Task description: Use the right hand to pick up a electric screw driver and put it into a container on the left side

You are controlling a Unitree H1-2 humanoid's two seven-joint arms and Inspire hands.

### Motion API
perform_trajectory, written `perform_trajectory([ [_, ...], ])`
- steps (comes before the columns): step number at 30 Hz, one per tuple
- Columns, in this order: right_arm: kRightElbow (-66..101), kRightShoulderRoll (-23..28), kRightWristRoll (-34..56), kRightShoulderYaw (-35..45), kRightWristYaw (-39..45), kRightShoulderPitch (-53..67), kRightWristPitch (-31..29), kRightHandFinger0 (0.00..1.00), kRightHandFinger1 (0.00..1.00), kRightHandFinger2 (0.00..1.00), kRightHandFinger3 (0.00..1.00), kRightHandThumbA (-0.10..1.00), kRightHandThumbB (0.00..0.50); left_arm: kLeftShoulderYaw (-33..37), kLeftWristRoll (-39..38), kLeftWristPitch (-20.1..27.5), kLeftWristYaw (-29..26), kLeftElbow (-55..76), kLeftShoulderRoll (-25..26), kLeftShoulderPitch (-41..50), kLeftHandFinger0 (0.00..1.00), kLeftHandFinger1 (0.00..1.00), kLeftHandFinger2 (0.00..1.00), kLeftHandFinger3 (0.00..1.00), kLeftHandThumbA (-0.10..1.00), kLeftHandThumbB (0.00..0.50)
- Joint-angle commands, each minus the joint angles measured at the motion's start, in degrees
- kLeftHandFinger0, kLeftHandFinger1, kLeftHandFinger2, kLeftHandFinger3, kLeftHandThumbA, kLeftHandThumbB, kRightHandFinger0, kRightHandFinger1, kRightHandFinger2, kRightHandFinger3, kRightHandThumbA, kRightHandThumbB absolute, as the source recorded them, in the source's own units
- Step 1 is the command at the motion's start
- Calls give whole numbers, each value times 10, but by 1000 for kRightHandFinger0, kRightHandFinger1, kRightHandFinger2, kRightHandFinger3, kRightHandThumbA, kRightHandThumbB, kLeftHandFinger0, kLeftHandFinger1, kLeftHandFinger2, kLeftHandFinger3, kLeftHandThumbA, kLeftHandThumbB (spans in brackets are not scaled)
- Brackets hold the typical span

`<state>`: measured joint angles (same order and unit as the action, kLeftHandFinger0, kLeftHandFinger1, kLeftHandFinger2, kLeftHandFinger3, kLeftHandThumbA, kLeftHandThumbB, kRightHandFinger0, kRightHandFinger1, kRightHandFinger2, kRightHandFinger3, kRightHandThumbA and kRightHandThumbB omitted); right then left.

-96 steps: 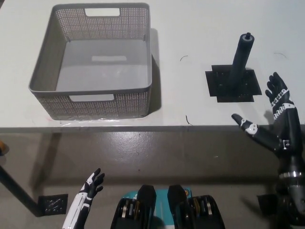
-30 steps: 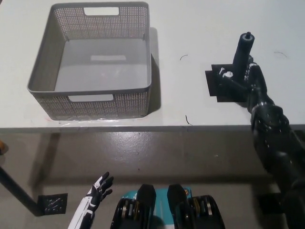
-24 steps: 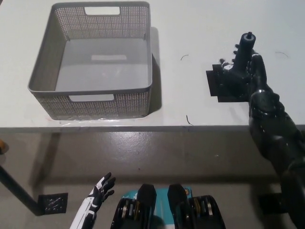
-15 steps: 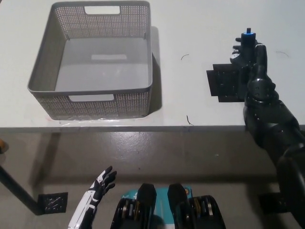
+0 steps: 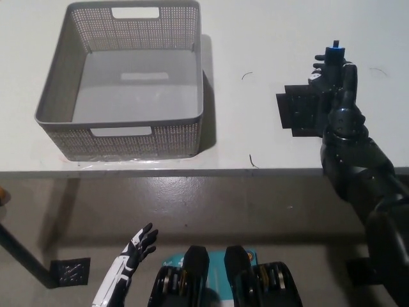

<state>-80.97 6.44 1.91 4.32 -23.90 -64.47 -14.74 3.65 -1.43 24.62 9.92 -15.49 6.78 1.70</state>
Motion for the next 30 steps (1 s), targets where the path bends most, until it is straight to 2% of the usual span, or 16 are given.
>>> perform_trajectory([
  [1,36,-1,-19,-12,-27,-68,-56,0,112,554,616,-100,131,-2,-6,15,5,12,7,-3,1000,1000,1000,1000,1000,230],
  [5,72,-13,-9,-5,-12,-82,-81,0,139,563,614,-100,96,-3,-5,17,4,8,7,-2,1000,1000,1000,1000,1000,228],
  [6,84,-16,-24,-16,-25,-87,-71,0,120,470,569,-100,111,-3,-2,18,1,8,7,-1,1000,1000,1000,1000,1000,227],
  [7,91,-17,-31,-21,-33,-90,-65,0,42,368,512,-100,119,-4,-2,17,0,8,6,-1,1000,1000,1000,1000,1000,230],
  [8,104,-20,-32,-21,-34,-92,-58,0,2,321,478,-100,123,-5,-3,15,0,8,6,-1,1000,1000,1000,1000,1000,231],
  [10,136,-28,-39,-25,-40,-98,-43,0,2,372,523,-100,127,-4,-4,17,1,5,6,-1,1000,1000,1000,1000,1000,229],
  [12,158,-33,-44,-30,-44,-99,-36,0,54,496,592,-100,129,-4,-4,16,1,3,5,0,1000,1000,1000,1000,1000,231],
  [13,167,-37,-59,-40,-58,-103,-26,0,76,501,597,-100,136,-4,-4,16,2,2,6,0,1000,1000,1000,1000,1000,232],
  [14,175,-39,-76,-50,-75,-105,-15,225,147,508,588,-100,147,-4,-3,14,1,4,6,1,1000,1000,1000,1000,1000,232],
  [15,188,-46,-62,-43,-60,-107,-25,157,98,478,577,-100,145,-4,-2,15,1,4,6,3,1000,1000,1000,1000,1000,227],
  [16,204,-52,-52,-39,-46,-107,-28,4,81,480,570,-100,132,-4,-3,16,2,4,6,3,1000,1000,1000,1000,1000,227],
  [19,243,-68,-55,-44,-33,-109,-18,0,58,516,604,-100,101,-3,-2,14,3,3,6,5,1000,1000,1000,1000,1000,263],
  [22,259,-85,-60,-47,-35,-117,-10,0,71,532,619,-100,104,-1,1,13,3,4,7,9,1000,1000,1000,1000,1000,269],
  [30,312,-149,-69,-59,-24,-139,36,0,89,555,655,-100,113,4,3,1,4,14,5,15,1000,1000,1000,1000,1000,245],
])
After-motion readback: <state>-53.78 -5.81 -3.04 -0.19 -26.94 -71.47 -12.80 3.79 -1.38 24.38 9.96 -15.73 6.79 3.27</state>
